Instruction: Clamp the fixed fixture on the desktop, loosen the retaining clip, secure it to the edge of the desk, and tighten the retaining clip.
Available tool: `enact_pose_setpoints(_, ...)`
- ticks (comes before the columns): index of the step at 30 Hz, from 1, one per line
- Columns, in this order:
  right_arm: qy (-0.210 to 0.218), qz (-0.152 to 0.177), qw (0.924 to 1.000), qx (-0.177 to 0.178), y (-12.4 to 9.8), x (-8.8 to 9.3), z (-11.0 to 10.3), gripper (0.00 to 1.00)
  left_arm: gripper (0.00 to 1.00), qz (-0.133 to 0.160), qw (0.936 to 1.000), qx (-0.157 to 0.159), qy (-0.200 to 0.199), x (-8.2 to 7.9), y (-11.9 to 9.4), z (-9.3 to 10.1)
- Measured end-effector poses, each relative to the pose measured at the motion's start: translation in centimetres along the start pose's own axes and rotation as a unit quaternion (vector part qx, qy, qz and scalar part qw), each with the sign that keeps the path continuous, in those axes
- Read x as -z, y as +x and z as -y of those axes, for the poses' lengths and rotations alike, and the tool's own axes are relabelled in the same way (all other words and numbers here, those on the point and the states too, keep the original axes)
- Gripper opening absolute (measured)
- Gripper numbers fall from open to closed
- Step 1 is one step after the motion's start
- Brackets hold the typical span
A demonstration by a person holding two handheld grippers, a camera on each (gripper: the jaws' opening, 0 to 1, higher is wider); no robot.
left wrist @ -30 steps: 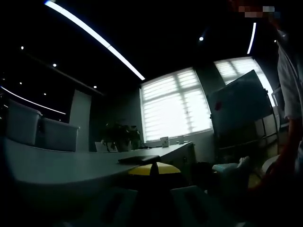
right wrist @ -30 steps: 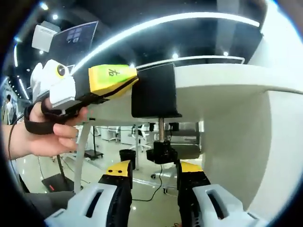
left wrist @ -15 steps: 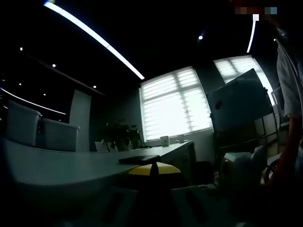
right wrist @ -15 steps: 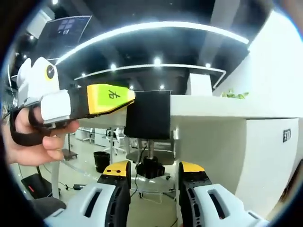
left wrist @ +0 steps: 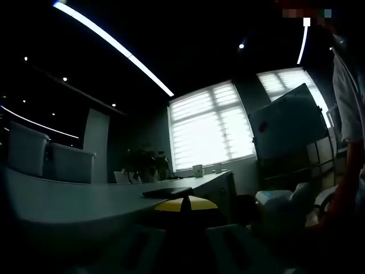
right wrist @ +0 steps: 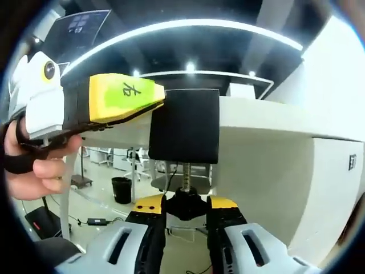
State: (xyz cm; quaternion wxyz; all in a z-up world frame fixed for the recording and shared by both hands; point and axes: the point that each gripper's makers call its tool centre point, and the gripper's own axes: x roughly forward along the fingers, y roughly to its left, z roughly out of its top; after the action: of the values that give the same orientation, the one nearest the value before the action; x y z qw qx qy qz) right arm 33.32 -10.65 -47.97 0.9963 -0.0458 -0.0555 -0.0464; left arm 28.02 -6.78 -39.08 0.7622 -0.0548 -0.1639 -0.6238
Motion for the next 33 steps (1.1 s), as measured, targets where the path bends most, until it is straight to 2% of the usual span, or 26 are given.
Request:
enact_pose_setpoints(4, 0.011, 0.009, 0.9991, -0.039, 0.1, 0.0, -0.3, 0.26, 0.01, 0.000, 1.0000, 0.000, 0.000, 0.0, 0.0, 0.0)
enact_pose_setpoints(9, -0.002, 0.021, 0.9953, -0.094, 0.3, -0.1, -0.3, 0.26, 0.01, -0.002, 1.0000, -0.001, 0.002, 0.0, -0.1, 0.0)
enact_pose_setpoints(12, -0.014, 0.024, 0.9897, -0.141, 0.4, -0.2, -0.6, 0.26, 0.01, 0.000, 1.0000, 0.000, -0.002, 0.0, -0.1, -0.1)
enact_pose_setpoints(16, -0.011, 0.026, 0.9801, -0.197, 0.7, -0.1, -1.2, 0.26, 0.01, 0.002, 1.0000, 0.000, -0.004, 0.0, -0.1, 0.0)
enact_pose_setpoints(21, -0.028, 0.012, 0.9718, -0.234, 0.9, 0.0, -1.5, 0.26, 0.01, 0.002, 1.0000, 0.001, -0.004, 0.0, -0.2, -0.2)
enact_pose_setpoints(24, -0.032, 0.012, 0.9709, -0.237, 0.6, 0.1, -1.5, 0.26, 0.01, 0.004, 1.0000, 0.000, -0.005, 0.0, -0.1, -0.3)
enact_pose_setpoints(28, -0.002, 0.006, 0.9812, -0.193, 0.3, 0.8, -0.9, 0.30, 0.01, 0.003, 1.0000, -0.001, -0.004, 0.1, 0.0, -0.3)
enact_pose_setpoints(30, 0.011, 0.004, 0.9829, -0.184, 0.2, 1.3, -1.1, 0.36, 0.01, 0.003, 1.0000, -0.001, -0.004, 0.1, 0.0, -0.3)
enact_pose_setpoints(33, 0.015, 0.006, 0.9860, -0.166, -0.1, 1.3, -1.4, 0.37, 0.01, 0.003, 1.0000, 0.000, -0.005, 0.1, 0.0, -0.3)
